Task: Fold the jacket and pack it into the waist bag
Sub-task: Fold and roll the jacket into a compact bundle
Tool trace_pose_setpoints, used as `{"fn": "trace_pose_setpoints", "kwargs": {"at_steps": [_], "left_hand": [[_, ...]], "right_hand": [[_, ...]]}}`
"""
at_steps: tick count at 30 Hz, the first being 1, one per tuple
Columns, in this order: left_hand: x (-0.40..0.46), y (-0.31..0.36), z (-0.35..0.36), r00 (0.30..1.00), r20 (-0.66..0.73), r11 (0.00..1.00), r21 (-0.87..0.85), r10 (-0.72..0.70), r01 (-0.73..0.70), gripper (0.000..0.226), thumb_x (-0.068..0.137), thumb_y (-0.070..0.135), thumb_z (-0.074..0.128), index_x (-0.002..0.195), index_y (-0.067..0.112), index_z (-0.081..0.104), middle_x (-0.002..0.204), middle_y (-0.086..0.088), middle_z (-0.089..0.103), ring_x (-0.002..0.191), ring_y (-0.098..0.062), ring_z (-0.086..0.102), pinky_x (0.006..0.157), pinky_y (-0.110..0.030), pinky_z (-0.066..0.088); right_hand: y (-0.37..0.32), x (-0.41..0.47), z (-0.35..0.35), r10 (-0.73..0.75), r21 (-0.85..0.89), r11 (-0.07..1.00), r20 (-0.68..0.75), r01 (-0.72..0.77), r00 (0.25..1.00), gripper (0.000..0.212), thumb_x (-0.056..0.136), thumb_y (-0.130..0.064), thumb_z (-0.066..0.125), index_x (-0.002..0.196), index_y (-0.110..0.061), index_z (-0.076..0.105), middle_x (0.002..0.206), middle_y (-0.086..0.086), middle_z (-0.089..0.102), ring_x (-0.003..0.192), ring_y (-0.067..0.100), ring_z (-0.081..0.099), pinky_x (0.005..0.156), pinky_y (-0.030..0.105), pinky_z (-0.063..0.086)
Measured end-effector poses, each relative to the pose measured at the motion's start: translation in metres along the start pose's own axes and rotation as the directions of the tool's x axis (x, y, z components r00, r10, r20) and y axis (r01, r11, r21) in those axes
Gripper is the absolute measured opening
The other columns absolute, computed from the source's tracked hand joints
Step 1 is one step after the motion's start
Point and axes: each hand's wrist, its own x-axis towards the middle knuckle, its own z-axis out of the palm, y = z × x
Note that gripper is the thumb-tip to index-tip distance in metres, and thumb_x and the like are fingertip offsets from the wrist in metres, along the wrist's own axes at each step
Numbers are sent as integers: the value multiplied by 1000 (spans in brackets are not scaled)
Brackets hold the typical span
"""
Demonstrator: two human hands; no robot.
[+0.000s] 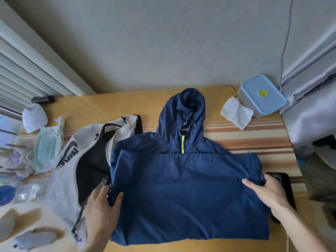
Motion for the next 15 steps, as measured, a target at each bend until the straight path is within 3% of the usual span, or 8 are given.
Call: {"fn": "trace_pose_setpoints", "kwargs": {"at_steps": [3,5,8,12,15], "left_hand": [[0,0,11,999,-12,998,-19,-53,53,47,75,27,87,114,15,63,106,-16,64,103,-42,60,84,-51,51],[-1,2,13,995,-26,993,-74,-91,89,52,76,27,86,118,17,57,110,-15,64,106,-41,61,85,-50,50],[-7,2,12,986,-46,977,-152,-159,151,55,77,27,85,119,15,51,109,-12,63,105,-40,62,82,-49,49],[-14,-9,12,972,22,954,-188,-235,235,48,76,31,85,109,17,52,103,-7,64,103,-37,64,80,-45,48],[-18,-21,13,940,104,909,-240,-325,341,44,71,35,89,98,23,56,90,-2,67,100,-33,68,78,-40,47]], "right_hand": [[-35,13,6,-274,-231,944,-159,234,948,46,72,-50,79,104,-21,64,106,7,69,100,33,65,83,47,56],[-81,22,20,-381,-249,910,-187,332,905,61,80,-44,77,129,-14,55,129,11,59,121,36,55,97,49,48],[-160,47,56,-515,-183,853,-137,489,846,69,85,-44,73,139,-10,45,141,10,53,131,32,49,105,46,42],[-240,92,97,-546,-156,834,-94,529,833,85,86,-43,74,150,-8,32,153,13,44,140,34,41,112,45,38],[-269,111,116,-542,-163,834,-60,528,838,71,86,-32,75,145,-11,41,142,12,56,130,34,52,103,42,45]]}}
